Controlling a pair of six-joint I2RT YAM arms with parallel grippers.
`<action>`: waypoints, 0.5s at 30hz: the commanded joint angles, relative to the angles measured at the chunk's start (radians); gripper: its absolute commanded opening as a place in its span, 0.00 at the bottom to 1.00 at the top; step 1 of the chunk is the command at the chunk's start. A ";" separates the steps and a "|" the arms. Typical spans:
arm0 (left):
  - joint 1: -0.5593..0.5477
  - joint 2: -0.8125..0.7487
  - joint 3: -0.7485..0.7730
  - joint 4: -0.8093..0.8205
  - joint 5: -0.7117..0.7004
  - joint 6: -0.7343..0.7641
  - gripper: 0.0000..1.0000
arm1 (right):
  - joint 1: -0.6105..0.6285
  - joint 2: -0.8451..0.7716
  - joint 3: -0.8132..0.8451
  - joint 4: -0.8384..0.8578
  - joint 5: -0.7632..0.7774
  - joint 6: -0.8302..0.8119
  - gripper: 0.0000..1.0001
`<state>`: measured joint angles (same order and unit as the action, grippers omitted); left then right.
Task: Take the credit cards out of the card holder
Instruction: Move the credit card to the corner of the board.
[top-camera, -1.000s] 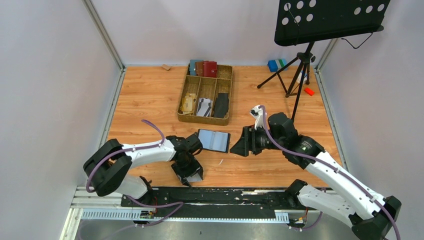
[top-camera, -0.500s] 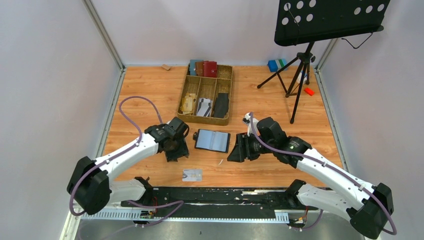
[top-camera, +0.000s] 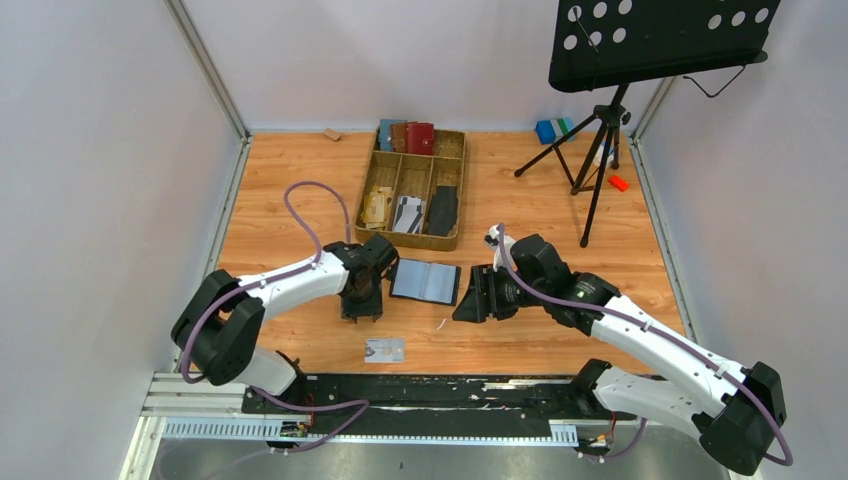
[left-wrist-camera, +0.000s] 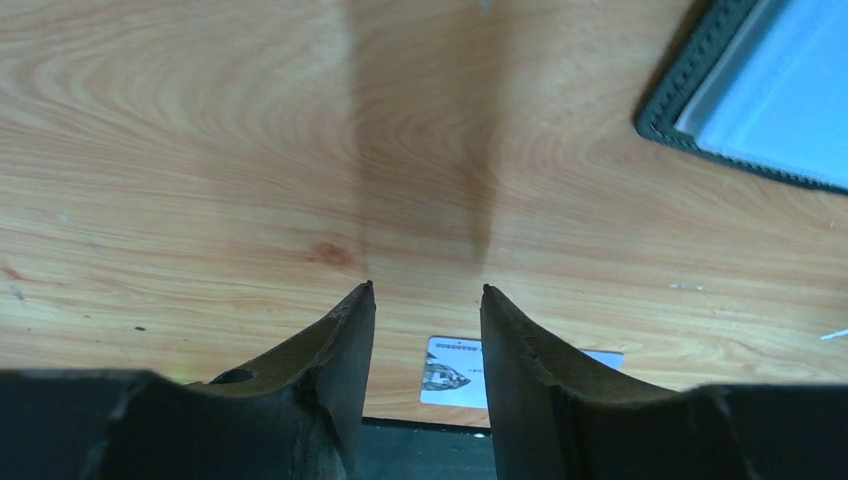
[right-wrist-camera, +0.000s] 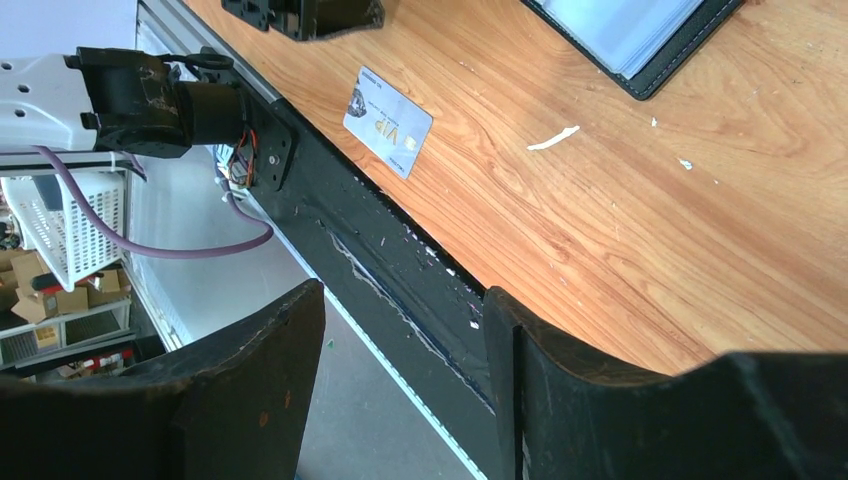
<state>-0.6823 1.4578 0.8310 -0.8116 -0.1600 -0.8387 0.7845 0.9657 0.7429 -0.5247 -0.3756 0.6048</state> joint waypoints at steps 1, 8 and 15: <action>-0.065 0.032 0.005 0.033 -0.007 -0.020 0.49 | 0.007 -0.019 0.000 0.049 0.021 0.027 0.59; -0.144 0.090 0.005 0.006 -0.012 -0.055 0.46 | 0.007 -0.036 -0.009 0.055 0.027 0.038 0.59; -0.168 0.075 -0.064 0.050 0.055 -0.072 0.43 | 0.007 -0.063 -0.020 0.053 0.029 0.054 0.59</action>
<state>-0.8246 1.5204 0.8253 -0.7822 -0.1356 -0.8745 0.7853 0.9306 0.7330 -0.5106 -0.3641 0.6353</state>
